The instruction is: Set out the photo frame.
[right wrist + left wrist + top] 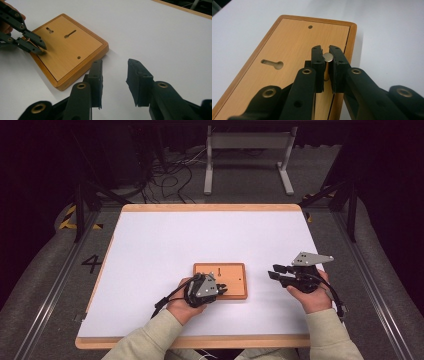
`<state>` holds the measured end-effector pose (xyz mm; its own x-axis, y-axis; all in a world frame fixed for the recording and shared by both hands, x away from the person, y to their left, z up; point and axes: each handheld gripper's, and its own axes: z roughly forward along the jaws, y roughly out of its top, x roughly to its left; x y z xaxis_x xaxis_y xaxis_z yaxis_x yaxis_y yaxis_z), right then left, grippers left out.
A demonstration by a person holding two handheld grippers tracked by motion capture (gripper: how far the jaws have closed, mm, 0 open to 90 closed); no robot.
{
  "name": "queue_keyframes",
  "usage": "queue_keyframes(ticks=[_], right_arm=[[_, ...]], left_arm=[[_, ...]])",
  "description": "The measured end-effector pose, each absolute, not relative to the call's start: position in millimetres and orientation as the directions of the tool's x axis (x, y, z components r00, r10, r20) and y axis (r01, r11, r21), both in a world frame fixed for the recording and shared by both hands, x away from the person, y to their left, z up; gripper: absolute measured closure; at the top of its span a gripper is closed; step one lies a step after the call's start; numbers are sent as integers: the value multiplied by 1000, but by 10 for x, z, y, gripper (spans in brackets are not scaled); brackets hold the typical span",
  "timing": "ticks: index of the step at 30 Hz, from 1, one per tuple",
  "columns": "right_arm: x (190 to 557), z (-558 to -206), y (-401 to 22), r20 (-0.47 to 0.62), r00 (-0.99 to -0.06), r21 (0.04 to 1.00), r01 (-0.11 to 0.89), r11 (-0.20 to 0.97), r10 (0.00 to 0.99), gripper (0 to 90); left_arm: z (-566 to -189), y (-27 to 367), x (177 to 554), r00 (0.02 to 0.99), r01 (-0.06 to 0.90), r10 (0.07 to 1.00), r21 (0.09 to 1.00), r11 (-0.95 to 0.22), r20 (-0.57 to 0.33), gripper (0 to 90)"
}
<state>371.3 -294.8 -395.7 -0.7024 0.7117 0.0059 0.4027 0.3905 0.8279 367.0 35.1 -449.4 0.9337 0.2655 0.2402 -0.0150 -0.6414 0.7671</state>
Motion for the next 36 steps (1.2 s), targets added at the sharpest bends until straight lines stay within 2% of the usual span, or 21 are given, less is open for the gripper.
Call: queue_keyframes(ticks=[8, 15, 26, 36], right_arm=[[3728, -3938, -2888, -13, -714, 829, 383, 407, 700, 593], [3775, -3917, -2771, 22, -725, 802, 425, 421, 689, 488], [4008, -3903, -2509, 122, -737, 739, 514, 435, 665, 307], [4227, -4026, -2254, 197, -746, 673, 575, 466, 637, 269]], left_arm=[[-4509, 338, 3559, 904, -136, 218, 731, -668, 368, 832], [-4519, 330, 3484, 879, -193, 195, 698, -690, 435, 834], [-4535, 304, 3375, 853, -217, 193, 666, -714, 485, 833], [-4541, 299, 3367, 848, -224, 192, 662, -716, 494, 833]])
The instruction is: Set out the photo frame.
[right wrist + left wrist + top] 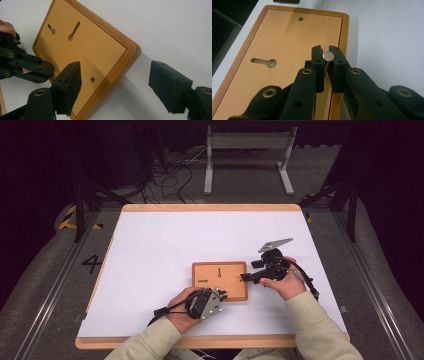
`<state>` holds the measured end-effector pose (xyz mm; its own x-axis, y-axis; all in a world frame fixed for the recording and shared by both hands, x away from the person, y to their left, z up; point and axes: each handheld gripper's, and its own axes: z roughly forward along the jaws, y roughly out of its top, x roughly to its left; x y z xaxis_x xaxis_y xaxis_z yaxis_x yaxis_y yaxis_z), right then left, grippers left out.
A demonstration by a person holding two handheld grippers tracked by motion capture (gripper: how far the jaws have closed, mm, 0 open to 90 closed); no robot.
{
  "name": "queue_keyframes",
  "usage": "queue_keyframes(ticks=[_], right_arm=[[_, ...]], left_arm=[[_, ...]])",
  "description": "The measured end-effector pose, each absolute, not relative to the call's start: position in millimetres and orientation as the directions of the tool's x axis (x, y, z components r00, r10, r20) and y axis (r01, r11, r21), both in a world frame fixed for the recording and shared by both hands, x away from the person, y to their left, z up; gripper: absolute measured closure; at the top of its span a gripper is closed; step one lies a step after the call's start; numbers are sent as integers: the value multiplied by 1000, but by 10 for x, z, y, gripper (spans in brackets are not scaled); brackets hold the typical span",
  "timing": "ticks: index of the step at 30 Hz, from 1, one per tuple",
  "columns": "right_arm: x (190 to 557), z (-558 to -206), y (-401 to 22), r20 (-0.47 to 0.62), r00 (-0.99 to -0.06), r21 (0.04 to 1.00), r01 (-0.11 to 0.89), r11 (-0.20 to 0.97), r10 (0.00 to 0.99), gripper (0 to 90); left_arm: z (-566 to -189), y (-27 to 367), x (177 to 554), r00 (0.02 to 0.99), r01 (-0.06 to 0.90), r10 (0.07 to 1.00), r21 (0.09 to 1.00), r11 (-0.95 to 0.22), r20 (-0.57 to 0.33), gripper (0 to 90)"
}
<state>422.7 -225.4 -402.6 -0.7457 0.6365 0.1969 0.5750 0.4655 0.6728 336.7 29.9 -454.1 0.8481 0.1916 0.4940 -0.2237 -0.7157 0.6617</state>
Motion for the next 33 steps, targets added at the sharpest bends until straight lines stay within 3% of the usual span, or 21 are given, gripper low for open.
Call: queue_keyframes(ticks=[14, 25, 28, 33], right_arm=[[4466, -4234, -2035, 299, -736, 612, 636, 469, 608, 234], [4487, -4283, -2007, 359, -737, 603, 652, 460, 573, 277], [4480, -4264, -2028, 355, -745, 607, 643, 466, 565, 302], [4433, -4214, -2049, 332, -766, 623, 616, 482, 551, 335]], left_arm=[[-4545, 299, 3368, 848, -222, 193, 662, -715, 493, 834], [-4546, 298, 3366, 850, -220, 194, 665, -714, 490, 830], [-4529, 329, 3398, 881, -178, 202, 695, -697, 428, 808], [-4426, 507, 3435, 931, -52, 256, 787, -614, 262, 692]])
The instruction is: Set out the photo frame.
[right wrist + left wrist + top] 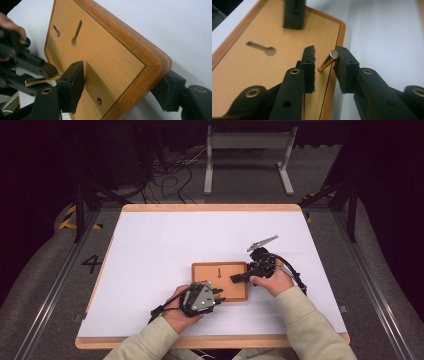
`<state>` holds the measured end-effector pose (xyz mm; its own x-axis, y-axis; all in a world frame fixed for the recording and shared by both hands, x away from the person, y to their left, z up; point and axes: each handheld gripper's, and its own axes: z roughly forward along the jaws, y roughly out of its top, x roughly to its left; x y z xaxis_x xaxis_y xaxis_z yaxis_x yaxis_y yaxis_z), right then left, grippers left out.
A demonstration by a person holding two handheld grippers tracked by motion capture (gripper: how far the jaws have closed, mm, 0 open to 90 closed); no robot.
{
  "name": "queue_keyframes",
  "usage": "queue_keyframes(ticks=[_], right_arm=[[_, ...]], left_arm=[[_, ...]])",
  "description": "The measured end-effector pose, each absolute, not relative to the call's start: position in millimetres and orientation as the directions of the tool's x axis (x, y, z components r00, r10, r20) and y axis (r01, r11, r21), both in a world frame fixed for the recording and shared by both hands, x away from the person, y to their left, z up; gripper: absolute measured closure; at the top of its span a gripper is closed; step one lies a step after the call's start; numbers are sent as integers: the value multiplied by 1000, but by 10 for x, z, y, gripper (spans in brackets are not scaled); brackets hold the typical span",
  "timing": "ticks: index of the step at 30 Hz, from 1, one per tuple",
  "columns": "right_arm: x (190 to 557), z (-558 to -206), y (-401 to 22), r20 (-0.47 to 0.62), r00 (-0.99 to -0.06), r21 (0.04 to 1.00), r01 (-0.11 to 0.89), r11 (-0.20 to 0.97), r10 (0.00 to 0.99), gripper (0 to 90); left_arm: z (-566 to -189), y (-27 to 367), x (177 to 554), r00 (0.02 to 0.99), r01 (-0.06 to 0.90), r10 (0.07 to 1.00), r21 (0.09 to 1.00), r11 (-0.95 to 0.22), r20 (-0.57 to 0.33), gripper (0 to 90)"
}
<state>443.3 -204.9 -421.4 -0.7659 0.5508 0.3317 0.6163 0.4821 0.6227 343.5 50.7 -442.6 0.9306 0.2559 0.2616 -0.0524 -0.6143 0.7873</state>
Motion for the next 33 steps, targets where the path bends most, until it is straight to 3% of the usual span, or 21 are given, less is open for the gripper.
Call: queue_keyframes(ticks=[4, 15, 33], right_arm=[[4395, -4183, -2057, 323, -776, 625, 604, 494, 541, 362], [4251, -4053, -2066, 232, -832, 659, 516, 547, 505, 429], [3925, -3864, -2082, 72, -896, 678, 367, 637, 439, 539]], left_arm=[[-4340, 659, 3412, 942, -7, 271, 821, -571, 197, 618], [-4175, 1186, 3460, 917, 111, 393, 904, -414, 68, 569], [-4276, 1740, 3671, 817, 237, 576, 909, -342, 4, 549]])
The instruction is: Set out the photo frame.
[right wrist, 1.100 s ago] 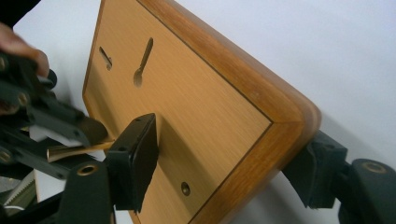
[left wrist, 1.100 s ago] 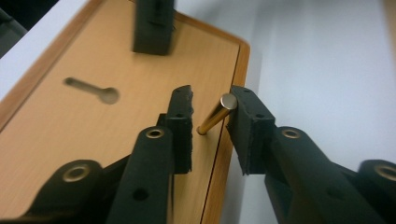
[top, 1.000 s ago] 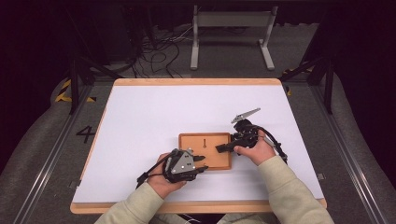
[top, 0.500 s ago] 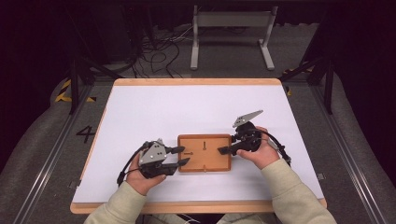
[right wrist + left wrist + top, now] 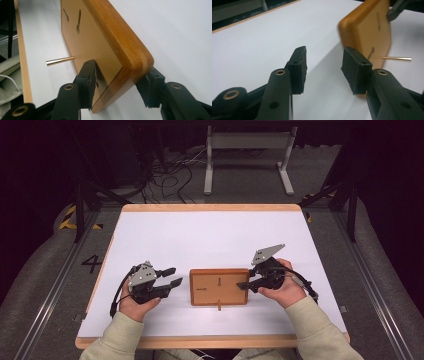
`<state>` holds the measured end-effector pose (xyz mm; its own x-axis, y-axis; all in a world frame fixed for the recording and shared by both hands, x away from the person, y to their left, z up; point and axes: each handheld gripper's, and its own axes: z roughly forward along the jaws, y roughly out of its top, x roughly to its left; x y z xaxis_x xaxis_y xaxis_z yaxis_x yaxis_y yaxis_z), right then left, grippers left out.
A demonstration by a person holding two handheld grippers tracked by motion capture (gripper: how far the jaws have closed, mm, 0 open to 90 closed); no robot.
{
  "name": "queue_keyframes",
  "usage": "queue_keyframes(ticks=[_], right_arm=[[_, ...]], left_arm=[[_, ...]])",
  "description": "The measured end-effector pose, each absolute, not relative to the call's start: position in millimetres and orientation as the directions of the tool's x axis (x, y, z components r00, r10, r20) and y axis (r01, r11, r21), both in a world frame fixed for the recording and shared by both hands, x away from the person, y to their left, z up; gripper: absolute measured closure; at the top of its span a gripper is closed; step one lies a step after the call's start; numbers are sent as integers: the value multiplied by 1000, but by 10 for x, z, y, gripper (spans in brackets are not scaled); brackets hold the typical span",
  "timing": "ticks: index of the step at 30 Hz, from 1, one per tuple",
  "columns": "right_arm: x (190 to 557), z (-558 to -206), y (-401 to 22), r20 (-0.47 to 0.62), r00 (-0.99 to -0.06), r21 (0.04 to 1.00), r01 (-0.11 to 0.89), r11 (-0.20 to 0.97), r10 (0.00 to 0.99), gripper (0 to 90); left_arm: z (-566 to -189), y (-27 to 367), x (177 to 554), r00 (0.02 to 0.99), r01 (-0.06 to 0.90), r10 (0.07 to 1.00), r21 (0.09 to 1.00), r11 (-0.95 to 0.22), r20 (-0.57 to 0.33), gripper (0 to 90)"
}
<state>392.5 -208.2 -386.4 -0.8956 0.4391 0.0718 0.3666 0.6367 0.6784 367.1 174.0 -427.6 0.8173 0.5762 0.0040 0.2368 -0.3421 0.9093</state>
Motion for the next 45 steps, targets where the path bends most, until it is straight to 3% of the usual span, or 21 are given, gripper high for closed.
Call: queue_keyframes(ticks=[15, 31, 45], right_arm=[[3596, -3779, -2129, 6, -932, 678, 270, 684, 362, 645], [3404, -3805, -2222, 11, -937, 694, 258, 672, 349, 643], [3281, -3830, -2187, 7, -946, 668, 246, 703, 324, 582]], left_arm=[[-4364, 1838, 3731, 784, 306, 618, 899, -314, -51, 529], [-4392, 1814, 3755, 787, 322, 613, 892, -316, -67, 521], [-4414, 1803, 3773, 789, 337, 609, 884, -323, -79, 517]])
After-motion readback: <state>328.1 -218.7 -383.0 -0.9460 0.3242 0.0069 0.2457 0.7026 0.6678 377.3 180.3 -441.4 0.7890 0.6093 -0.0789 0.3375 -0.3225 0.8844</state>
